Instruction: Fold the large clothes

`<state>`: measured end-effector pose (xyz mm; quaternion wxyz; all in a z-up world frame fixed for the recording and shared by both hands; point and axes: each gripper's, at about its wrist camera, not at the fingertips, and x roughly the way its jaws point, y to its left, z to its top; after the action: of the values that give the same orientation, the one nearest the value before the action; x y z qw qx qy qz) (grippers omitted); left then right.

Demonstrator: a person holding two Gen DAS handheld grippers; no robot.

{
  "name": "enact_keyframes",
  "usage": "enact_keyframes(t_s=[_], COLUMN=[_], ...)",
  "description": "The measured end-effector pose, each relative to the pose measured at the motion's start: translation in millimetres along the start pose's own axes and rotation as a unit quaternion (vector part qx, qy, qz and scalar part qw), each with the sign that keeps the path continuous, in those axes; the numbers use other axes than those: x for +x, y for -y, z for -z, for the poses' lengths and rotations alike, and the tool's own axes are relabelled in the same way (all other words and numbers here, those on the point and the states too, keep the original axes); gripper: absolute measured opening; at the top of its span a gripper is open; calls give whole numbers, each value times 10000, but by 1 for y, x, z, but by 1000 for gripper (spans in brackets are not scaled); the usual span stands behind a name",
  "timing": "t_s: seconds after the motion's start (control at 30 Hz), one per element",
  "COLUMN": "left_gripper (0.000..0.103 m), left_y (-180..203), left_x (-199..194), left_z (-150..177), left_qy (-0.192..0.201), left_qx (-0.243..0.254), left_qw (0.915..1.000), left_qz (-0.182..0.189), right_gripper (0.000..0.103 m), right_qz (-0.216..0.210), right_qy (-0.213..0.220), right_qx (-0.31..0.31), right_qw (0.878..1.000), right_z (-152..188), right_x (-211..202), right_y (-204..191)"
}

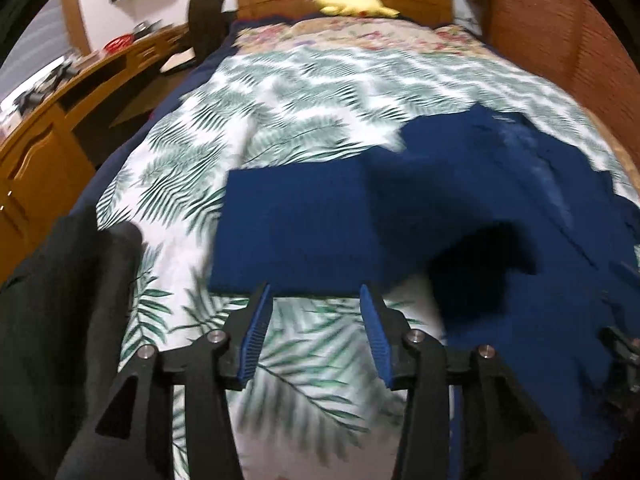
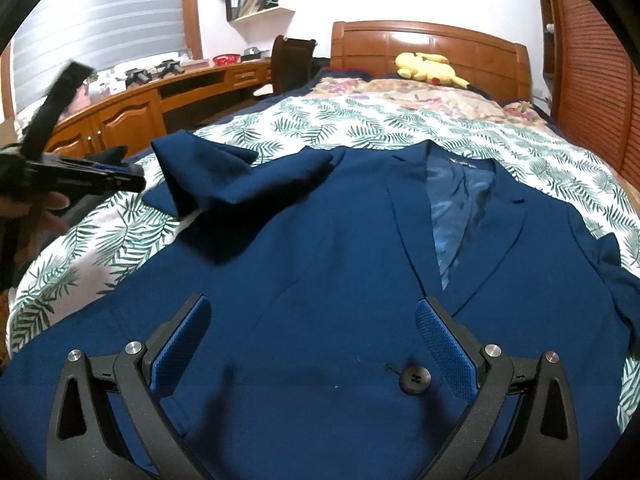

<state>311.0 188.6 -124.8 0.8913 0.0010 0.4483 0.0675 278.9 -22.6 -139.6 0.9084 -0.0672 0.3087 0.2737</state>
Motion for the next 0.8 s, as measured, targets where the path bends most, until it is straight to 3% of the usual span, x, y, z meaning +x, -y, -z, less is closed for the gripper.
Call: enact_keyframes(t_s=[0.23, 0.7, 0.73, 0.8], left_gripper=[45, 45, 44, 31], left_y=[-39, -54, -53, -50], left_x=[40, 78, 79, 78], left_z=[0, -3, -4, -7], left_qy=[-200, -347, -379, -458], left_qx=[-337, -855, -803, -669], left_qw=[9987, 9955, 9959, 9966], left_qz=[-338, -194, -190, -108], right_gripper=[103, 103, 103, 103], right_qz=[-38, -17, -14, -16], right_qy=[-28, -26, -25, -24], right_qx=[-61, -152, -155, -153], right_qw=[10000, 9999, 9999, 9999], right_z=[0, 1, 1, 0], right_x=[2, 3, 3, 3], right_y=[-3, -7, -8, -7])
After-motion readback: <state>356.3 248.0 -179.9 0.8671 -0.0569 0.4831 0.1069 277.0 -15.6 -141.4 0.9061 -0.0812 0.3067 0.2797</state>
